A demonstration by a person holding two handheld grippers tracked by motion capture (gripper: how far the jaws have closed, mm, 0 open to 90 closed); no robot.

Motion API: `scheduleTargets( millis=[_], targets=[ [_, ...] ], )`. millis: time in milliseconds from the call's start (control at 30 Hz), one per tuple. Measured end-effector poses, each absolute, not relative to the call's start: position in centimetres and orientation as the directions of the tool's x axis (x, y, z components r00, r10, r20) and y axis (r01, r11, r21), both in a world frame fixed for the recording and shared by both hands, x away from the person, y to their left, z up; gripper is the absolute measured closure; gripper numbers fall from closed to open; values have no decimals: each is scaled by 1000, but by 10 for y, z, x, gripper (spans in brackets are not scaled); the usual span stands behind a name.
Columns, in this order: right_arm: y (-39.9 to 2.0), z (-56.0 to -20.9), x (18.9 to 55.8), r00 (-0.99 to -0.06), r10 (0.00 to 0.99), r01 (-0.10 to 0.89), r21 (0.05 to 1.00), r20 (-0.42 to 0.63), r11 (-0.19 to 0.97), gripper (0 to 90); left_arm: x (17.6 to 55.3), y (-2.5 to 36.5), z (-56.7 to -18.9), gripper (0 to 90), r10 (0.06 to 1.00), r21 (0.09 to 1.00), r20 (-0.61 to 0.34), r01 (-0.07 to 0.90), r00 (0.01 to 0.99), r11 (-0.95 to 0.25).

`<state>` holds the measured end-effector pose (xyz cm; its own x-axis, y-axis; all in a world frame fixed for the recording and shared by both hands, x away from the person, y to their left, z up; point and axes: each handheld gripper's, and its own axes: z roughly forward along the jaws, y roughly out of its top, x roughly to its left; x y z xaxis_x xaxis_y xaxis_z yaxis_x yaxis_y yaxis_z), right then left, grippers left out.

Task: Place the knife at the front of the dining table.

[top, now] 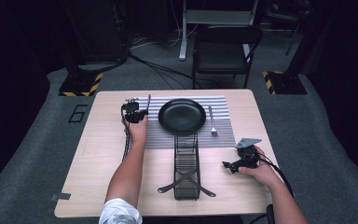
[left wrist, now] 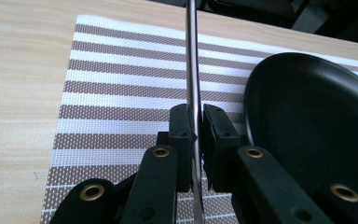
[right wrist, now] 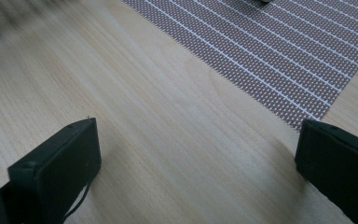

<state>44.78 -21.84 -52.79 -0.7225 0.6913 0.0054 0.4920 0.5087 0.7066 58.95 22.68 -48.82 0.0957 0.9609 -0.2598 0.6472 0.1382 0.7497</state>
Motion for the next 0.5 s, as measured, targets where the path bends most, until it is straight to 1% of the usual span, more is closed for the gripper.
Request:
scheduleTargets(
  millis=[167,433,500],
  targets=[
    [-218,-528,448,-722,691,492,707,5,509,0,592,224,-498,826,966,745,-253,648,57,157],
    [-218,-528,448,-723,691,492,706,6,509,0,596,217,-510,826,972,750,-231,643,33,156],
    [-219,-528,449,-728,685,484,708,1,514,0,597,214,-516,825,970,743,-241,649,33,163]
  ],
)
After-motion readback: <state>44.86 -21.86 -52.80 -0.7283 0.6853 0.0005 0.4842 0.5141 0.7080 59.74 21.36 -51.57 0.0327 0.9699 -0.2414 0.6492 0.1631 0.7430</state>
